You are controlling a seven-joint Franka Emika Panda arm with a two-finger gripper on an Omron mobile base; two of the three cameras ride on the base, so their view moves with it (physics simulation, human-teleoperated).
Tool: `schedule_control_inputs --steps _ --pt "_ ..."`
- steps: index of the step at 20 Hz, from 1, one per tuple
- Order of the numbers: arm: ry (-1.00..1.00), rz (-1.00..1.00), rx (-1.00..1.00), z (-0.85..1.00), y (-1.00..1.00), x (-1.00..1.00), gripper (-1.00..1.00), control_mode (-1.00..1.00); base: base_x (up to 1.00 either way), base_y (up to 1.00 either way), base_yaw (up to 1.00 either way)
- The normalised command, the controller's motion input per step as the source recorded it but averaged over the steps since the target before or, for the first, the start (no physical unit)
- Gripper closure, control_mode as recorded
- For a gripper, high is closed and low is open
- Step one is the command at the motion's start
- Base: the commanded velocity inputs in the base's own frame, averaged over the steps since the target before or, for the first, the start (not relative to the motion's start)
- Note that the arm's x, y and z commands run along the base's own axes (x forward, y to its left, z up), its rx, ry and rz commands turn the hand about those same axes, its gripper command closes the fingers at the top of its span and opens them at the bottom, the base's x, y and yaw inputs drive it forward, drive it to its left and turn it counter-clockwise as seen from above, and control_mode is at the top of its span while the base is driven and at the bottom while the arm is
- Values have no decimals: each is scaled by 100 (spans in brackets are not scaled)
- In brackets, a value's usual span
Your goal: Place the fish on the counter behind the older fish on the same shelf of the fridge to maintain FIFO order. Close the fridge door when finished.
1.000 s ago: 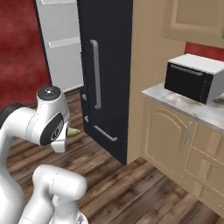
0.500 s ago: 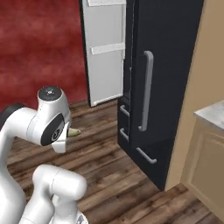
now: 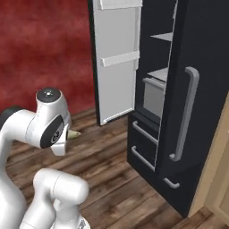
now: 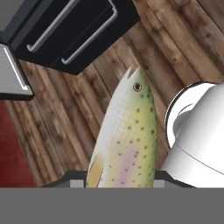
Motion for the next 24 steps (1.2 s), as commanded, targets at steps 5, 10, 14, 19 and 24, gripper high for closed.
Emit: schedule_control_inputs --steps 5,10,14,19,24 --pt "0 0 0 0 0 0 100 100 70 22 -34" --pt "0 0 0 0 0 0 100 100 43 -3 -37" --pt "0 0 0 0 0 0 100 100 45 -3 -36" --pt "0 0 0 0 0 0 100 100 65 5 -35" --pt "0 0 0 0 0 0 100 100 68 15 -34"
